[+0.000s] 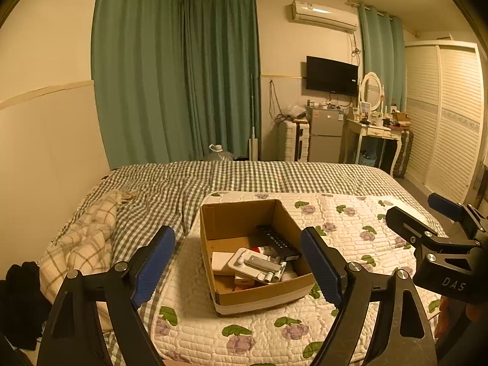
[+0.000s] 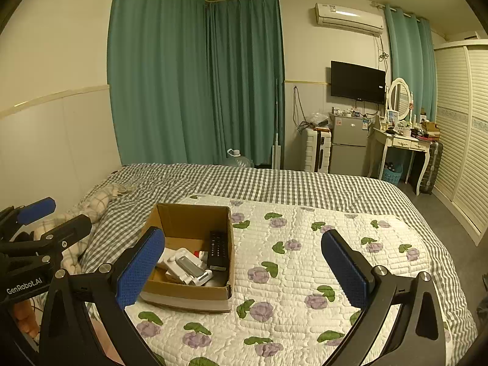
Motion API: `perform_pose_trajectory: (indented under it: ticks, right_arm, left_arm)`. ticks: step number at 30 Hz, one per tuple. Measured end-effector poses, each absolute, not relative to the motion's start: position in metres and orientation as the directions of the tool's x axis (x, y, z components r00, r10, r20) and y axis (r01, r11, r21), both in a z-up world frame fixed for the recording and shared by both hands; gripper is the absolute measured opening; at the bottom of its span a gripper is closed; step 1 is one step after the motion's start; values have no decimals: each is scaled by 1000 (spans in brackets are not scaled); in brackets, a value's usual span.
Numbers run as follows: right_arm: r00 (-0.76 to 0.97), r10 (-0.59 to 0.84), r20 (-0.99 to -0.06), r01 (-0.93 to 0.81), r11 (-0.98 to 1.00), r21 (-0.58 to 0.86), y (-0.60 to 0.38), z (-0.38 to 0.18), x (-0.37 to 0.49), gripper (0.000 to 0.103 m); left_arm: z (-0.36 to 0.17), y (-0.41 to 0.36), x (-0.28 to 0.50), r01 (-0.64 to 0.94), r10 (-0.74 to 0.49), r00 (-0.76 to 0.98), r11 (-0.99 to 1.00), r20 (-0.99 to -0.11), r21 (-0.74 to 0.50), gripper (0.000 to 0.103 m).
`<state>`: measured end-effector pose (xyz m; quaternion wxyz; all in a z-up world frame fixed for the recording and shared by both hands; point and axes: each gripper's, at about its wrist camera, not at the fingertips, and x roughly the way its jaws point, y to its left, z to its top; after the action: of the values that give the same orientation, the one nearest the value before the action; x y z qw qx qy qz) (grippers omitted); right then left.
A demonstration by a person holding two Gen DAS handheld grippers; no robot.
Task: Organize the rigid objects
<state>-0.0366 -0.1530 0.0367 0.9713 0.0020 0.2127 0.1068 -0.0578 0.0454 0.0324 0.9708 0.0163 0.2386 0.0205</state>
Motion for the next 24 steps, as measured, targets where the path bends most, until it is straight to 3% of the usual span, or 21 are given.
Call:
perform_pose_trajectory:
  ticks: [24]
  right_arm:
    - [879, 205, -431, -207, 977, 44, -154, 31, -36, 103]
  left_arm:
    - [32, 48, -58, -41, 46, 875, 999, -483, 20, 87]
